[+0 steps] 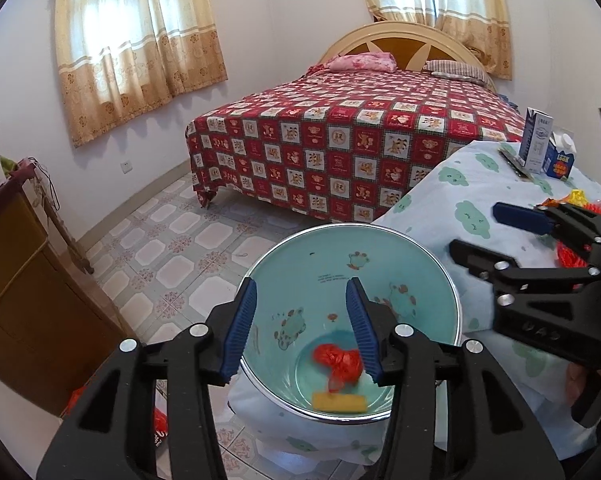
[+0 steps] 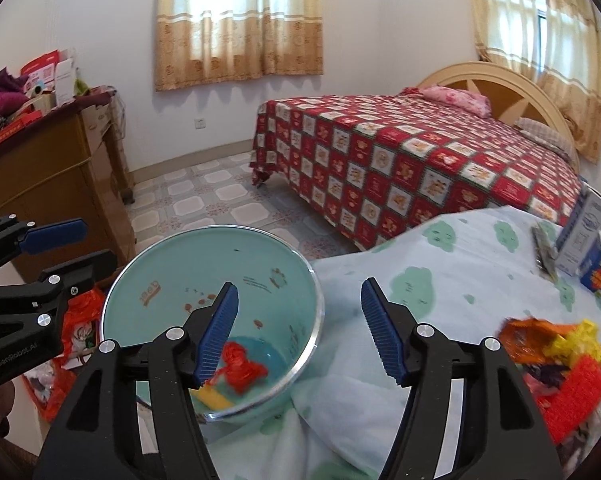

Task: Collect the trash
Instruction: 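Open both grippers to drop the sponge and red bag into the bucket, then return the right gripper to the pile and grasp the black mesh net, then grasp the red mesh net with the left gripper while the right gripper holds the black net, then carry the red and black mesh nets over the teal bucket with both grippers, then open both grippers to drop the mesh nets into the bucket, then move both grippers back toward the trash pile on the table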

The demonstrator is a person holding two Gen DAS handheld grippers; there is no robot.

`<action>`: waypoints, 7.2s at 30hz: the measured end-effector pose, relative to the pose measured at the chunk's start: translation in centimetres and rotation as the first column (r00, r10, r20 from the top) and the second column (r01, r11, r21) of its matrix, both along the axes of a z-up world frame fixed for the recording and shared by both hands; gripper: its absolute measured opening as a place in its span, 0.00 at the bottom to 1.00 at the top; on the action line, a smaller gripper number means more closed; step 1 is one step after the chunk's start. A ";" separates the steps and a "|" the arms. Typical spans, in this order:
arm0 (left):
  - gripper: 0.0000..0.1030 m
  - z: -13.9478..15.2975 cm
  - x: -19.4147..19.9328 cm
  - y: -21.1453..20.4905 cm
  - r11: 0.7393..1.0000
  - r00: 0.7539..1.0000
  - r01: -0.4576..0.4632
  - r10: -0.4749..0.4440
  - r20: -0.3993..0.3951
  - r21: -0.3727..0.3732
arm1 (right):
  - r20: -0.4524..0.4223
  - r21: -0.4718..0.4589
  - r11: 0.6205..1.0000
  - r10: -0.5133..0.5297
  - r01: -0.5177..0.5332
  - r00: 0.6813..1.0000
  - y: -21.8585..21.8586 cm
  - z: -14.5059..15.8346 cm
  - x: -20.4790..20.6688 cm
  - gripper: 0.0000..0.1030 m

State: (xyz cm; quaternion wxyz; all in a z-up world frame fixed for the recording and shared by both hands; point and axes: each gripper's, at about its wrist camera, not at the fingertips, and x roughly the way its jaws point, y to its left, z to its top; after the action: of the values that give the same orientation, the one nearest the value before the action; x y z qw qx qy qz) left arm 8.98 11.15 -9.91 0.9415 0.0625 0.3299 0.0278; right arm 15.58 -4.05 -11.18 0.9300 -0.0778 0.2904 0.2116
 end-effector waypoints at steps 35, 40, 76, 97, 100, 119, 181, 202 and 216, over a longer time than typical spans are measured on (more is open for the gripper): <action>0.61 -3.7 -4.0 -18.5 0.940 0.940 0.333 -0.325 -0.098 0.073 | -0.101 0.088 0.897 -0.425 0.434 0.899 -27.9 -3.5 -15.4 0.07; 0.61 -2.9 -3.6 -21.2 0.928 0.927 0.371 -0.367 -0.083 0.041 | -0.056 0.160 0.864 -0.475 0.478 0.878 -29.7 -1.6 -16.6 0.07; 0.48 -3.6 -1.0 -24.9 0.890 0.883 0.449 -0.456 -0.110 -0.077 | -0.006 0.227 0.799 -0.571 0.558 0.821 -32.2 0.8 -17.8 0.08; 0.12 0.2 -1.8 -13.7 0.952 0.950 0.306 -0.305 -0.074 0.002 | 0.094 0.266 0.917 -0.333 0.299 0.938 -21.3 3.7 -12.8 0.08; 0.12 0.3 -1.6 -10.9 0.966 0.964 0.259 -0.257 -0.074 0.015 | 0.108 0.249 0.934 -0.288 0.255 0.951 -18.9 4.2 -11.3 0.08; 0.12 0.5 -0.4 -3.2 0.994 0.992 0.107 -0.109 -0.065 -0.022 | 0.110 0.170 0.976 -0.159 0.139 0.981 -9.5 3.9 -4.0 0.09; 0.19 -1.3 1.2 0.9 0.999 0.994 0.030 -0.034 -0.106 -0.038 | 0.035 0.042 0.999 0.014 -0.015 0.999 0.2 0.6 0.5 0.32; 0.47 -1.5 1.0 0.0 0.999 0.993 0.030 -0.032 -0.115 -0.016 | 0.041 0.060 0.998 -0.029 0.026 0.999 -2.3 1.8 -1.1 0.48; 0.68 -2.0 -0.4 -6.5 0.989 0.983 0.143 -0.137 -0.124 0.043 | 0.112 0.126 0.965 -0.245 0.231 0.963 -14.8 5.6 -8.6 0.62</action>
State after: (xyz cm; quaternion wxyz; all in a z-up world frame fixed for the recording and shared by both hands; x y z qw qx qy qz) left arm 8.63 4.68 -11.95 0.9175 0.1113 0.3804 -0.0338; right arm 6.94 -18.83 -5.59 0.9681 -0.0034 0.2256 0.1088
